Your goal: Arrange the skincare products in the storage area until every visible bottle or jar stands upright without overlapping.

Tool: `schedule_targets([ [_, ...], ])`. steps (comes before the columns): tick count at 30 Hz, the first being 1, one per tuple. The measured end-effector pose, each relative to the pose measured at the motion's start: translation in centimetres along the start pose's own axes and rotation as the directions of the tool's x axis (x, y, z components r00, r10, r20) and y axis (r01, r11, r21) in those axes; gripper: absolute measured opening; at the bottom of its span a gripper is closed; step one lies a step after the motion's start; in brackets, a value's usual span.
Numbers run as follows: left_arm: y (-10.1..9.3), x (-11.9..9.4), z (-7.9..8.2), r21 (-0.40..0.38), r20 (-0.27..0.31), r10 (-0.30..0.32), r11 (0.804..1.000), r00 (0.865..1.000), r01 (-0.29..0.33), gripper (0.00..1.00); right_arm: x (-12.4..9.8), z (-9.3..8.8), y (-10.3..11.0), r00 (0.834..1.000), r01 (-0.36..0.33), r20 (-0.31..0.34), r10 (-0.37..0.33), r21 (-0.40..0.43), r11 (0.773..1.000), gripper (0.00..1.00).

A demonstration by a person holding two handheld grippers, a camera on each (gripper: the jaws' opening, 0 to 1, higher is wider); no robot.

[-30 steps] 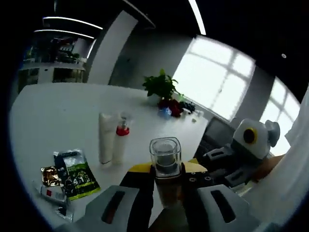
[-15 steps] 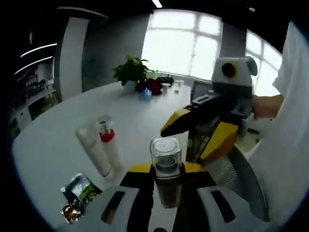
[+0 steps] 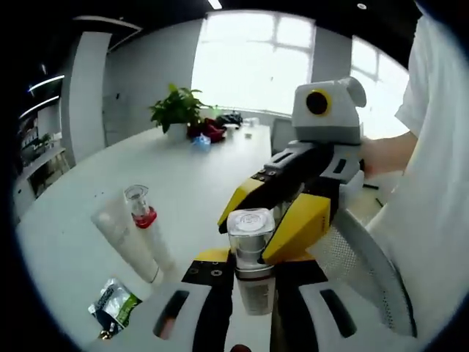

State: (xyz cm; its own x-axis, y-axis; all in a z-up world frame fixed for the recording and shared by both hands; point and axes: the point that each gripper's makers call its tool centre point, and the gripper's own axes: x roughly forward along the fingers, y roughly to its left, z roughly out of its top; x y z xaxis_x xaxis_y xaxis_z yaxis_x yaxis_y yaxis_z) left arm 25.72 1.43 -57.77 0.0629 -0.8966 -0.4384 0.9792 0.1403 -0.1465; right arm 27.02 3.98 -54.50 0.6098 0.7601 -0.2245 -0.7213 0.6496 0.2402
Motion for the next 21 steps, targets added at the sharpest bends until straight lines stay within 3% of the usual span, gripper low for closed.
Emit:
schedule_targets([
  [4, 0.6, 0.8, -0.3, -0.012, -0.004, 0.013, 1.0, 1.0, -0.013, 0.18, 0.2, -0.4, -0.8, 0.999, 0.047, -0.015, -0.047, -0.02, 0.999, 0.21],
  [10, 1.7, 2.0, -2.9, -0.024, -0.083, 0.045, 0.999, 0.996, -0.047, 0.22, 0.6, -0.8, -2.0, 0.995, 0.096, -0.019, -0.097, -0.044, 0.994, 0.21],
  [15, 2.9, 2.6, -4.3, -0.008, -0.121, 0.082, 0.997, 0.989, -0.083, 0.2, 1.2, -1.6, -3.0, 0.989, 0.129, -0.058, -0.135, -0.104, 0.986, 0.21],
  [21, 3.9, 3.8, -5.2, 0.05, -0.156, 0.082, 0.996, 0.984, -0.075, 0.18, 1.8, -2.6, -4.5, 0.983, 0.16, -0.079, -0.169, -0.106, 0.981, 0.21],
])
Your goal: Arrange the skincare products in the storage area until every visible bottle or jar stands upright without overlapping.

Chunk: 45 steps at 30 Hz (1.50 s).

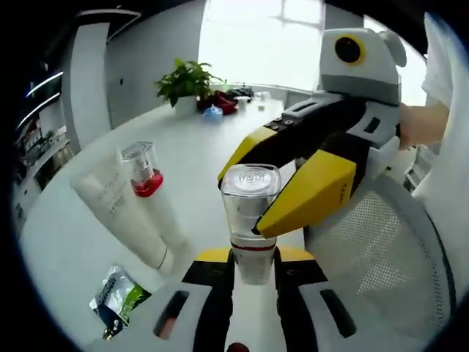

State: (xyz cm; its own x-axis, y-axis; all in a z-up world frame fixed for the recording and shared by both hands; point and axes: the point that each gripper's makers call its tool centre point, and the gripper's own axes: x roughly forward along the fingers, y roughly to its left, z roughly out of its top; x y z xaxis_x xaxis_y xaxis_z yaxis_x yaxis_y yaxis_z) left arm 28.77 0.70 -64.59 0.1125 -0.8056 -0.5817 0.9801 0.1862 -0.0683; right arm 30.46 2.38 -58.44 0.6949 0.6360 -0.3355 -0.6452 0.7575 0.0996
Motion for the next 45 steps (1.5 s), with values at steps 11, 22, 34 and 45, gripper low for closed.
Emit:
schedule_targets([
  [11, 3.5, 3.5, -1.4, 0.006, -0.037, 0.042, 0.999, 0.998, -0.042, 0.17, 2.3, -2.1, -3.1, 0.996, 0.07, -0.057, -0.072, -0.047, 0.996, 0.21],
  [22, 5.9, 5.3, -2.0, 0.01, -0.052, 0.074, 0.997, 0.996, -0.074, 0.17, 3.7, -3.2, -5.5, 0.986, 0.135, -0.087, -0.141, -0.077, 0.988, 0.2],
  [34, 6.9, 6.2, -1.8, 0.034, -0.028, 0.052, 0.998, 0.998, -0.051, 0.18, 4.1, -3.5, -6.8, 0.973, 0.204, -0.096, -0.21, -0.069, 0.976, 0.2],
  [45, 6.9, 6.4, -1.4, 0.044, -0.022, 0.046, 0.998, 0.999, -0.045, 0.18, 4.0, -3.4, -7.3, 0.967, 0.229, -0.093, -0.237, -0.086, 0.97, 0.2],
])
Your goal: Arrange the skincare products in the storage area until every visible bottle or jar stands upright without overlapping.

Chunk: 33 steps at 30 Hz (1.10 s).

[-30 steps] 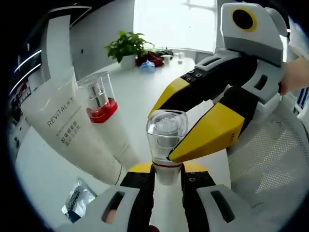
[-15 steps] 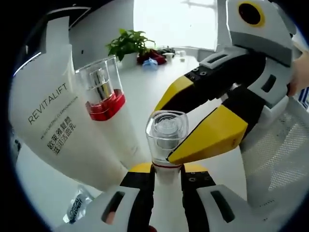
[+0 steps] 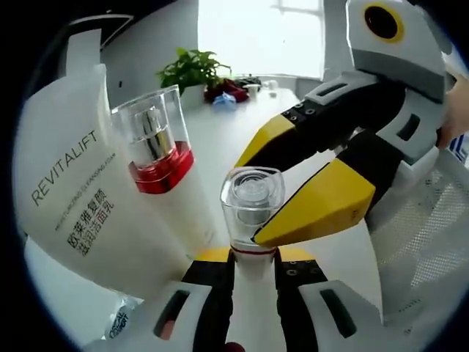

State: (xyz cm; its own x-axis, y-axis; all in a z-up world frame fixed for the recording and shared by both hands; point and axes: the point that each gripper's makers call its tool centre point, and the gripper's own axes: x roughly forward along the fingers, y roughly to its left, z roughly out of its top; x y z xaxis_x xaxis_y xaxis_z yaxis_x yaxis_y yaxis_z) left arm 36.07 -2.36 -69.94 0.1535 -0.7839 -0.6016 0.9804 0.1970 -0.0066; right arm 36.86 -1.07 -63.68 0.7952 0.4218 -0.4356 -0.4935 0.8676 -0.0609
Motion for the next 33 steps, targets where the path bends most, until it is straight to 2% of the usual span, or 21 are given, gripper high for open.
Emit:
schedule_targets([
  [12, 0.2, 0.1, 0.0, 0.017, -0.006, 0.011, 1.0, 1.0, -0.011, 0.18, 0.0, 0.0, -0.1, 1.0, 0.0, -0.003, 0.0, -0.016, 1.0, 0.18],
  [15, 0.0, 0.1, 0.0, 0.025, -0.008, 0.006, 1.0, 1.0, -0.006, 0.18, -0.2, -0.4, -0.2, 1.0, 0.007, -0.009, -0.007, 0.002, 1.0, 0.18],
  [20, -0.2, 0.2, -0.1, 0.029, -0.01, -0.005, 1.0, 1.0, 0.005, 0.18, -0.6, -0.8, 0.2, 1.0, -0.007, 0.006, 0.006, 0.082, 0.997, 0.21],
  [22, -0.2, 0.1, -0.1, 0.029, -0.01, -0.008, 1.0, 1.0, 0.009, 0.18, -0.6, -0.8, 0.5, 0.999, -0.044, 0.038, 0.038, 0.175, 0.984, 0.23],
  [24, -0.2, 0.1, -0.1, 0.029, -0.011, -0.01, 1.0, 1.0, 0.01, 0.18, -0.4, -1.0, 0.7, 0.994, -0.101, 0.06, 0.089, 0.233, 0.967, 0.27],
  [25, -0.1, 0.1, -0.1, 0.028, -0.012, -0.01, 1.0, 1.0, 0.011, 0.18, -0.2, -1.3, 0.9, 0.99, -0.135, 0.072, 0.12, 0.27, 0.953, 0.29],
  [26, -0.1, 0.1, -0.1, 0.028, -0.012, -0.011, 1.0, 1.0, 0.011, 0.18, -0.1, -1.5, 0.8, 0.988, -0.147, 0.082, 0.129, 0.28, 0.949, 0.3],
  [27, 0.0, 0.1, -0.1, 0.029, -0.013, -0.013, 0.999, 1.0, 0.013, 0.18, 0.0, -1.6, 1.0, 0.982, -0.186, 0.093, 0.167, 0.283, 0.941, 0.31],
  [29, 0.0, 0.1, -0.2, 0.027, -0.014, -0.016, 1.0, 1.0, 0.016, 0.18, 0.0, -2.0, 1.3, 0.976, -0.218, 0.087, 0.201, 0.302, 0.928, 0.35],
  [31, 0.0, 0.1, -0.2, 0.027, -0.015, -0.019, 0.999, 1.0, 0.019, 0.18, 0.1, -2.3, 1.3, 0.97, -0.242, 0.088, 0.226, 0.282, 0.928, 0.37],
  [33, 0.0, 0.1, -0.2, 0.028, -0.017, -0.022, 0.999, 1.0, 0.023, 0.18, 0.2, -2.8, 1.1, 0.971, -0.239, 0.076, 0.226, 0.282, 0.929, 0.36],
])
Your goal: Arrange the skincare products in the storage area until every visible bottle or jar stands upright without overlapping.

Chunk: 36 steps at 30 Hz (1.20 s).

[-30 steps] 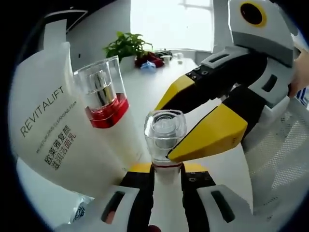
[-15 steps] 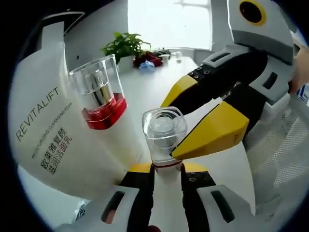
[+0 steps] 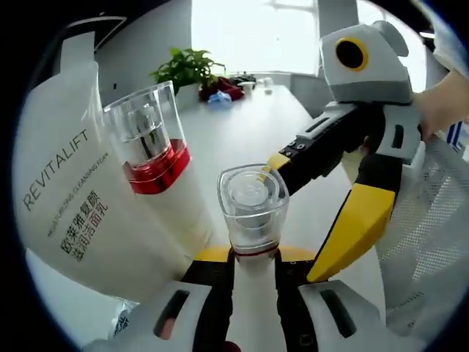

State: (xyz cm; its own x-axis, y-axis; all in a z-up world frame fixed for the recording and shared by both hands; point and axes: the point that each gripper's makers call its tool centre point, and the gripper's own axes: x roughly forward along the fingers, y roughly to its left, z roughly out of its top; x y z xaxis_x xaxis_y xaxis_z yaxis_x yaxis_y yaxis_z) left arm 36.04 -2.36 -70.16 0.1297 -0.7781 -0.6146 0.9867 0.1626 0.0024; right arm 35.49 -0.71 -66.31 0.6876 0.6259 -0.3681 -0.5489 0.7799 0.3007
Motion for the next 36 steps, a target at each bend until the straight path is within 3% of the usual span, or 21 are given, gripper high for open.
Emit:
schedule_targets([
  [6, -0.3, 0.1, 0.1, 0.007, -0.003, -0.019, 1.0, 1.0, 0.019, 0.18, -0.2, -0.1, 0.0, 1.0, -0.002, 0.005, 0.002, 0.011, 1.0, 0.36],
  [13, -0.4, 0.2, 0.0, 0.01, -0.009, -0.027, 1.0, 1.0, 0.027, 0.18, -0.5, -0.9, -0.2, 1.0, -0.007, -0.001, 0.007, 0.107, 0.994, 0.35],
  [19, -0.4, 0.3, -0.1, 0.015, -0.016, -0.03, 0.999, 0.999, 0.03, 0.19, -0.6, -1.1, 0.2, 1.0, -0.016, -0.006, 0.017, 0.139, 0.99, 0.31],
  [36, -0.3, 0.5, 0.1, 0.02, -0.007, -0.033, 0.999, 0.999, 0.034, 0.19, -0.9, -1.2, -0.4, 1.0, 0.027, -0.018, -0.025, 0.133, 0.991, 0.32],
])
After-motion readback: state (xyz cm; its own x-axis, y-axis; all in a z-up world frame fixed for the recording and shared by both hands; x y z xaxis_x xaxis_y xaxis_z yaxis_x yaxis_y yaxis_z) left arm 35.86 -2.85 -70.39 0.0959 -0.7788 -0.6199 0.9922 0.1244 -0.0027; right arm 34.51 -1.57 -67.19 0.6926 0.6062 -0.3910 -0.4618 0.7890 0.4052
